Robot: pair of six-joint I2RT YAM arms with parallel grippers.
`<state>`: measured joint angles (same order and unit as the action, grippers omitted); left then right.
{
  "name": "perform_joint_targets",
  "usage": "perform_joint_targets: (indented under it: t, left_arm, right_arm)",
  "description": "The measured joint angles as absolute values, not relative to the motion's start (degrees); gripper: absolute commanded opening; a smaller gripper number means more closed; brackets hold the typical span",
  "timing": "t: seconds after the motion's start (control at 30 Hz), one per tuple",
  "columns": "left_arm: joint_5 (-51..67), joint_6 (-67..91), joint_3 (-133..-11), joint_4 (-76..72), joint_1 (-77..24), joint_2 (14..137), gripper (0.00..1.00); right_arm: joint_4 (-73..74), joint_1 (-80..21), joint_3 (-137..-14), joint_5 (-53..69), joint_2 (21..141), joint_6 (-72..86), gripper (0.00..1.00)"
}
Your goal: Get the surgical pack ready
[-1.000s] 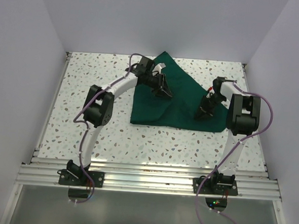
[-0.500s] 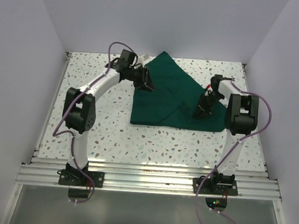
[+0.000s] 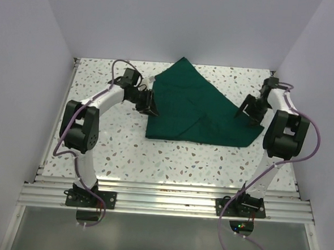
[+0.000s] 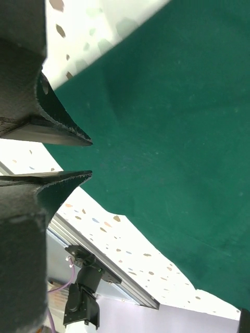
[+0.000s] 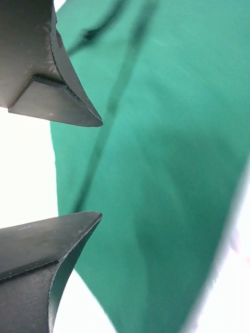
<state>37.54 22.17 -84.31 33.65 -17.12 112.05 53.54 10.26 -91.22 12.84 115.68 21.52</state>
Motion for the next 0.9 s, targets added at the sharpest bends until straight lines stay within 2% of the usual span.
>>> perform_joint_targets:
  t: [0.17, 0.37, 0.7, 0.9]
  left_arm:
    - [37.9, 20.9, -82.5, 33.2, -15.3, 108.5, 0.30]
    - [39.0, 20.3, -77.1, 31.5, -13.5, 105.2, 0.30]
    - [40.4, 20.4, -72.9, 30.8, -10.5, 104.9, 0.30]
    - [41.5, 20.4, -73.1, 30.9, -10.3, 104.9, 0.29]
  right_arm:
    - [51.5, 18.3, -91.3, 6.2, 115.6, 22.6, 0.71]
    - [51.2, 19.8, -92.1, 2.5, 116.3, 22.7, 0.69]
    - [50.9, 23.6, -91.8, 1.9, 119.6, 21.8, 0.64]
    - [49.2, 24.4, -91.7, 4.3, 121.3, 20.2, 0.56]
